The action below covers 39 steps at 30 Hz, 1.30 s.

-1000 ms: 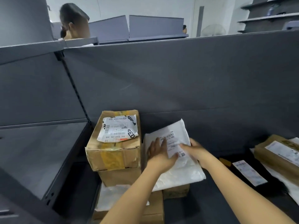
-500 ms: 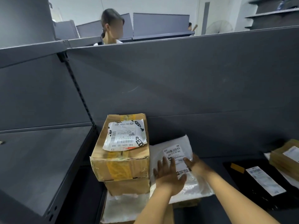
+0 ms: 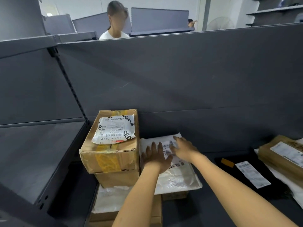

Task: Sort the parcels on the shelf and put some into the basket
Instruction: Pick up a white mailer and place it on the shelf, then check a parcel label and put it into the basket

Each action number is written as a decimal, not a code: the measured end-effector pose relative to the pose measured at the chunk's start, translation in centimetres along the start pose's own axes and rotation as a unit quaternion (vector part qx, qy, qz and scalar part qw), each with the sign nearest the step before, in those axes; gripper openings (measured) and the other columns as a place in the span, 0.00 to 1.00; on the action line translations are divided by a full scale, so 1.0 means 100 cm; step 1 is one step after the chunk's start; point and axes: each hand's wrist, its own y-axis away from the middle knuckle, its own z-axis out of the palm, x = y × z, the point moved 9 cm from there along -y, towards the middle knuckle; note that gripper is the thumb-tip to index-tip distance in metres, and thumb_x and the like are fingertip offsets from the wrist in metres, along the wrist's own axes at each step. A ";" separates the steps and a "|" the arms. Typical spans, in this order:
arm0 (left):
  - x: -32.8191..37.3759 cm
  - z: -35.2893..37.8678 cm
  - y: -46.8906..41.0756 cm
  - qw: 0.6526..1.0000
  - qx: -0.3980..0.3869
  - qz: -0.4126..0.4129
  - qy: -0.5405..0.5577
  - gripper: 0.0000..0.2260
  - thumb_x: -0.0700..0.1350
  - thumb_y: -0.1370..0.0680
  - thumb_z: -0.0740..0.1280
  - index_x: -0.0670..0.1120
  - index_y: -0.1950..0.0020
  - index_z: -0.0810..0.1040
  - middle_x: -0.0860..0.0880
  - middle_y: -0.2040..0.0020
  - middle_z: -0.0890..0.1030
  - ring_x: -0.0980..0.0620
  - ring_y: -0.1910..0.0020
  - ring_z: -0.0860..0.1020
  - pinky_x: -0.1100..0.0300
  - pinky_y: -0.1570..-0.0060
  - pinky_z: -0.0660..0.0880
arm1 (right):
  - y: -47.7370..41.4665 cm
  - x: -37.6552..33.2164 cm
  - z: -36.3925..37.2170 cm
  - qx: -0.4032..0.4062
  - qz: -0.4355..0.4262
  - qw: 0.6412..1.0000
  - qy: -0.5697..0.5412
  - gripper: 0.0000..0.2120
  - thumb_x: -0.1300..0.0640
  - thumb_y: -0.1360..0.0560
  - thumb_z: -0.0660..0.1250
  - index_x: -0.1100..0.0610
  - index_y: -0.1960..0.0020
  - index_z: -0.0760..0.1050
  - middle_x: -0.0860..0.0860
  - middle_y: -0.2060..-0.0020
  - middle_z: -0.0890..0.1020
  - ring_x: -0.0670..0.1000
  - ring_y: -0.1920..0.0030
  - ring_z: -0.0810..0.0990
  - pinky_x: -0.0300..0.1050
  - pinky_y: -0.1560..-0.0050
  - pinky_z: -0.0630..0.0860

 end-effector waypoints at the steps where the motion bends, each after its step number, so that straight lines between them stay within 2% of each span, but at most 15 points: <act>1: 0.005 -0.002 0.000 1.000 0.004 0.004 0.003 0.33 0.64 0.21 0.45 0.53 0.22 0.36 0.49 0.21 0.35 0.44 0.22 0.36 0.45 0.25 0.40 | 0.003 -0.001 -0.001 -0.003 -0.001 1.000 0.005 0.28 0.44 0.21 0.56 0.50 0.23 0.55 0.52 0.25 0.60 0.60 0.28 0.63 0.59 0.32 0.66; 6: 0.041 -0.009 -0.001 0.998 0.041 0.029 -0.026 0.32 0.63 0.21 0.47 0.53 0.21 0.41 0.49 0.20 0.42 0.44 0.22 0.43 0.46 0.25 0.44 | 0.021 0.024 -0.021 0.013 0.023 0.998 0.057 0.23 0.42 0.21 0.53 0.47 0.27 0.62 0.50 0.29 0.67 0.56 0.32 0.69 0.54 0.36 0.69; 10: 0.103 -0.012 0.000 0.992 0.060 0.097 -0.050 0.30 0.63 0.21 0.51 0.52 0.22 0.53 0.47 0.22 0.59 0.42 0.24 0.56 0.47 0.27 0.56 | 0.050 0.088 -0.068 0.089 0.064 0.993 0.038 0.23 0.41 0.21 0.55 0.49 0.30 0.66 0.51 0.33 0.73 0.55 0.35 0.72 0.51 0.37 0.71; 12: 0.144 -0.007 0.003 0.987 0.050 0.137 -0.062 0.29 0.62 0.21 0.51 0.52 0.23 0.57 0.46 0.24 0.63 0.41 0.27 0.61 0.49 0.31 0.61 | 0.071 0.133 -0.093 0.128 0.094 0.987 0.014 0.22 0.41 0.22 0.58 0.52 0.33 0.70 0.53 0.36 0.76 0.55 0.37 0.74 0.51 0.39 0.73; 17: 0.247 0.024 0.027 0.968 0.010 0.245 -0.061 0.28 0.61 0.21 0.53 0.49 0.24 0.60 0.44 0.27 0.66 0.40 0.29 0.64 0.46 0.33 0.64 | 0.145 0.257 -0.140 0.195 0.213 0.955 -0.069 0.21 0.44 0.23 0.62 0.57 0.37 0.74 0.55 0.41 0.80 0.57 0.41 0.77 0.50 0.42 0.74; 20: 0.299 0.052 0.044 0.956 -0.014 0.284 -0.072 0.27 0.60 0.21 0.54 0.47 0.26 0.63 0.43 0.29 0.68 0.40 0.31 0.65 0.46 0.34 0.64 | 0.197 0.326 -0.149 0.235 0.284 0.922 -0.115 0.24 0.46 0.23 0.63 0.60 0.33 0.70 0.57 0.36 0.76 0.57 0.37 0.75 0.46 0.41 0.71; 26: 0.365 0.087 0.051 0.946 -0.039 0.318 -0.054 0.27 0.59 0.21 0.55 0.47 0.26 0.62 0.45 0.28 0.67 0.41 0.31 0.65 0.46 0.33 0.63 | 0.244 0.392 -0.149 0.277 0.345 0.880 -0.174 0.27 0.46 0.23 0.63 0.61 0.31 0.67 0.58 0.33 0.74 0.55 0.34 0.73 0.43 0.42 0.69; 29: 0.383 0.098 0.041 0.946 -0.061 0.316 -0.031 0.28 0.59 0.21 0.55 0.46 0.26 0.62 0.44 0.29 0.68 0.42 0.31 0.66 0.47 0.35 0.65 | 0.242 0.407 -0.140 0.276 0.362 0.861 -0.228 0.30 0.46 0.22 0.62 0.61 0.27 0.62 0.57 0.30 0.70 0.55 0.31 0.70 0.40 0.44 0.66; 31: 0.388 0.104 0.023 0.951 -0.085 0.297 0.003 0.28 0.59 0.21 0.54 0.46 0.25 0.60 0.45 0.28 0.66 0.42 0.30 0.65 0.48 0.35 0.66 | 0.233 0.415 -0.135 0.274 0.370 0.845 -0.272 0.31 0.45 0.22 0.61 0.60 0.25 0.59 0.57 0.29 0.68 0.55 0.31 0.69 0.41 0.41 0.66; 34: 0.391 0.112 -0.011 0.950 -0.132 0.259 0.114 0.27 0.57 0.20 0.56 0.45 0.25 0.60 0.45 0.26 0.63 0.44 0.28 0.64 0.50 0.33 0.65 | 0.216 0.427 -0.127 0.272 0.378 0.814 -0.348 0.33 0.43 0.22 0.60 0.59 0.24 0.56 0.55 0.27 0.65 0.55 0.29 0.67 0.45 0.38 0.67; 37: 0.395 0.119 -0.047 0.938 -0.159 0.229 0.208 0.25 0.53 0.20 0.59 0.41 0.27 0.63 0.43 0.27 0.66 0.44 0.30 0.67 0.52 0.33 0.66 | 0.199 0.444 -0.120 0.264 0.395 0.792 -0.382 0.36 0.41 0.22 0.59 0.59 0.23 0.53 0.54 0.25 0.61 0.56 0.28 0.65 0.50 0.35 0.67; 39: 0.398 0.124 -0.071 0.930 -0.178 0.197 0.255 0.25 0.52 0.20 0.61 0.40 0.27 0.64 0.43 0.29 0.69 0.44 0.31 0.69 0.55 0.39 0.67 | 0.187 0.458 -0.119 0.262 0.413 0.787 -0.376 0.35 0.42 0.21 0.58 0.59 0.23 0.52 0.54 0.24 0.59 0.57 0.27 0.64 0.50 0.33 0.65</act>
